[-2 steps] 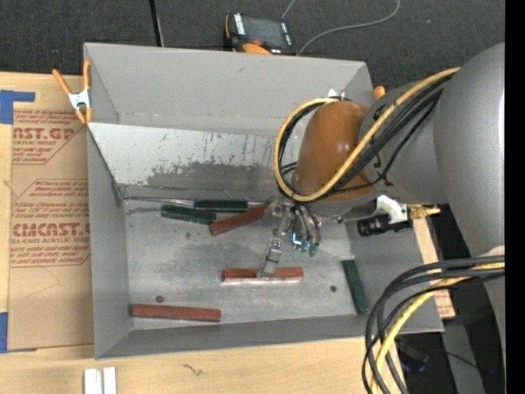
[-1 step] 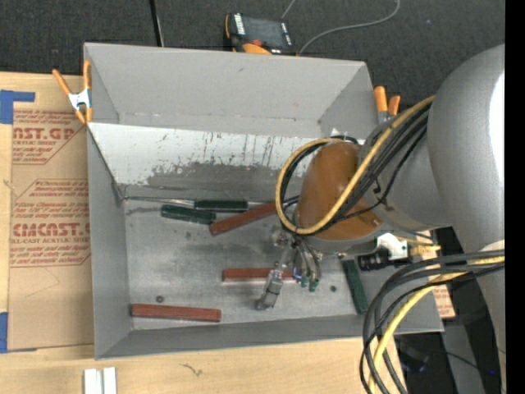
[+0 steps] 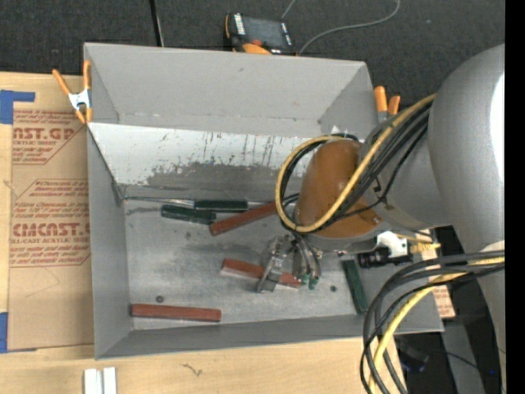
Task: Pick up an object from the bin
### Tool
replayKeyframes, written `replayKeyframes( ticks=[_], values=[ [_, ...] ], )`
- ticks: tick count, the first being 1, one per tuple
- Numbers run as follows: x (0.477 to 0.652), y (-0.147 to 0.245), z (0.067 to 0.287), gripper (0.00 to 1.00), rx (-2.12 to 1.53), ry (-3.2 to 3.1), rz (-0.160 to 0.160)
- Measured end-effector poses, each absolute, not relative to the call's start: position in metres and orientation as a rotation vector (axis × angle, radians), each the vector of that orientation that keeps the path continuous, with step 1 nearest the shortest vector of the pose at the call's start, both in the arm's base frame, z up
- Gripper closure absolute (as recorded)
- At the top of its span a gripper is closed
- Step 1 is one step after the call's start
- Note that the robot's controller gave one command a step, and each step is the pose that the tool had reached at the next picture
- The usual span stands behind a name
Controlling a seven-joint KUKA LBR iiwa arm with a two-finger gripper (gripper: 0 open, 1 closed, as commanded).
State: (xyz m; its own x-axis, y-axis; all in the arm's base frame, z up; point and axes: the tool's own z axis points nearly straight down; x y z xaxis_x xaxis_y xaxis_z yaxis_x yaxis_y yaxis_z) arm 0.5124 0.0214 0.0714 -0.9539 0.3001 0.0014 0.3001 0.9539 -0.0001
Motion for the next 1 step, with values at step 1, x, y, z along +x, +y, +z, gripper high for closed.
replayKeyframes(
  ticks=[1],
  values=[
    [0.5325,0.0299,0.2015,1.0,-0.489,-3.112,-0.004]
  ],
)
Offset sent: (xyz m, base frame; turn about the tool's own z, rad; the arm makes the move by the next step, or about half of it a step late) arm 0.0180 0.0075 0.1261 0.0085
